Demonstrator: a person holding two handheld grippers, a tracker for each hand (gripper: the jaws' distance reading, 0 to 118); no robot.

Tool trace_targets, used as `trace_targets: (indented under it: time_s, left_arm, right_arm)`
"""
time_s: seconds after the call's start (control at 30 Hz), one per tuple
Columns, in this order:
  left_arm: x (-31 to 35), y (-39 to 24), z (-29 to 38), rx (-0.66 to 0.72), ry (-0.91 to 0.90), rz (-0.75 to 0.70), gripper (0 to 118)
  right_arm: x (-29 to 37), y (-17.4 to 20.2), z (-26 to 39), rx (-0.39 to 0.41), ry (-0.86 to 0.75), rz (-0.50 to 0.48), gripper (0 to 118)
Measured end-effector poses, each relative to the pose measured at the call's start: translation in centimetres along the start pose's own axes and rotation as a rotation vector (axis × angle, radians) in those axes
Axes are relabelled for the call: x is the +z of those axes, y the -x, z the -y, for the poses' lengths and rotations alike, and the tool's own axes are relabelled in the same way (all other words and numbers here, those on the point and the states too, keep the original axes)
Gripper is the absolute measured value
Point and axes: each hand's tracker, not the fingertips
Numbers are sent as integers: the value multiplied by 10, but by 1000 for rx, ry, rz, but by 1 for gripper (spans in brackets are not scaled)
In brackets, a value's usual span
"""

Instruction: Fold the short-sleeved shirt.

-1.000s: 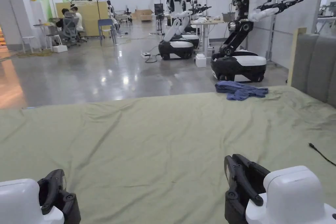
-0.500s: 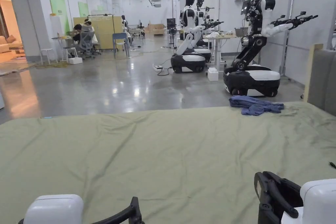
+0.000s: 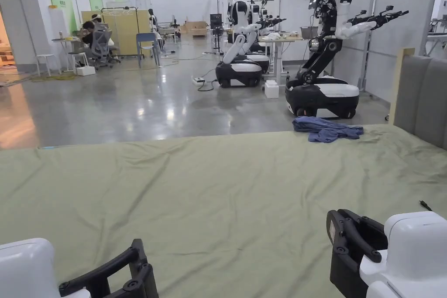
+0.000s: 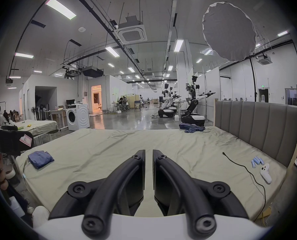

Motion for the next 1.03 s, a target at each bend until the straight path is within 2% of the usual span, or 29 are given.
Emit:
trace_targets:
  time_s: [0.17, 0.2, 0.23, 0.27, 0.33, 0.37, 0.4, 0.53, 0.77, 1.03]
  left_arm:
    - [1, -4, 1, -29, -8, 10, 118]
    - [1, -6, 1, -35, -9, 10, 118]
    - [1, -7, 1, -41, -14, 10, 118]
    - [1, -9, 1, -61, -20, 5, 118]
    - [2, -12, 2, -73, -29, -2, 118]
    - [2, -13, 1, -78, -35, 2, 118]
    - [2, -12, 1, -78, -34, 5, 118]
    - [1, -14, 1, -101, -45, -3, 118]
    - [5, -17, 1, -128, -81, -26, 118]
    - [4, -12, 0, -114, -93, 18, 118]
  right_arm:
    - [0, 0, 2, 1, -2, 10, 12]
    - [0, 0, 2, 2, -8, 18, 15]
    - [0, 0, 3, 2, -9, 21, 26]
    - [-1, -1, 3, 4, -10, 24, 52]
    - [-2, -2, 3, 7, -6, 29, 92]
    - [-2, -4, 4, 8, -5, 41, 108]
    - [-2, -4, 5, 9, -6, 51, 114]
    - [-2, -8, 5, 15, -12, 67, 118]
    - [-1, -10, 6, -7, -6, 63, 118]
    - [1, -8, 3, -4, -17, 63, 118]
